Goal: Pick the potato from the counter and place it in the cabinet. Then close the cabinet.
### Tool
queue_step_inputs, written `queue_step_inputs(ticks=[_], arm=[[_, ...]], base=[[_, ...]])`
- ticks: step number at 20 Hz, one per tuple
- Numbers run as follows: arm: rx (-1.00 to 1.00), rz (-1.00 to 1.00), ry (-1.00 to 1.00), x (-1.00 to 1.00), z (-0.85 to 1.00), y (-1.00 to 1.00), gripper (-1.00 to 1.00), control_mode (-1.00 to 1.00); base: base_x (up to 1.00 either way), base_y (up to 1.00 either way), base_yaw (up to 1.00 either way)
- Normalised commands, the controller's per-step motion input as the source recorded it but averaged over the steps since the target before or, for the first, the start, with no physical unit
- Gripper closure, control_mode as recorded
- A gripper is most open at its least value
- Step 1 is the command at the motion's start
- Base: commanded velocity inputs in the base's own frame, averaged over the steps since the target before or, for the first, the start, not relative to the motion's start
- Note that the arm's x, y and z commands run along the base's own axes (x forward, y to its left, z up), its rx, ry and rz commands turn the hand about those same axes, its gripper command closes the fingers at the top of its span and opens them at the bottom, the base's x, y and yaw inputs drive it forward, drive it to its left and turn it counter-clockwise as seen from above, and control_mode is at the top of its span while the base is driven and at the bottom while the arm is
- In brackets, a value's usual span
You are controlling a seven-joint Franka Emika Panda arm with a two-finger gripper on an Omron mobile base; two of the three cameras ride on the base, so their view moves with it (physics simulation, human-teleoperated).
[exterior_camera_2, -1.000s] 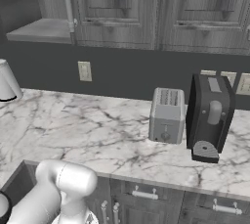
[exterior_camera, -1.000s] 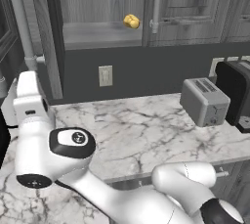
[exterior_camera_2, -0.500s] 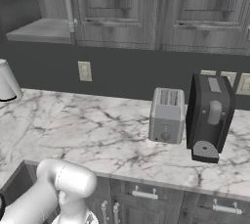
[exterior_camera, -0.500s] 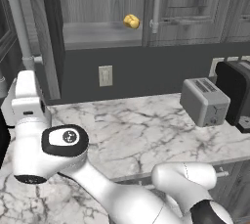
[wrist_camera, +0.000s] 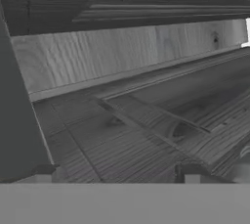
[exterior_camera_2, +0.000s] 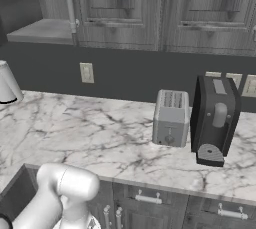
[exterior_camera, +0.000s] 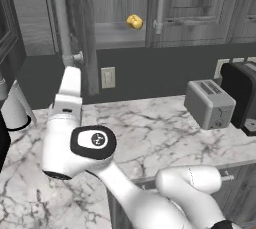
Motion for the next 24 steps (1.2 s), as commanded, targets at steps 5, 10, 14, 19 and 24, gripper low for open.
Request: queue_step_inputs(ticks=[5,10,14,19,24], arm=[[0.32,0.0,0.0,0.23,0.36,-1.0,-1.0,-1.0],[0.33,0.0,0.0,0.34,0.39,-1.0,-1.0,-1.0],[0.36,0.0,0.0,0.46,0.36,-1.0,-1.0,-1.0],[0.4,0.07,0.0,0.73,0.28,-1.0,-1.0,-1.0],[0.43,0.14,-0.01,0.94,0.21,-1.0,-1.0,-1.0]], base=[[0.0,0.0,0.0],[0.0,0.0,0.0],[0.0,0.0,0.0],[0.0,0.0,0.0],[0.0,0.0,0.0]])
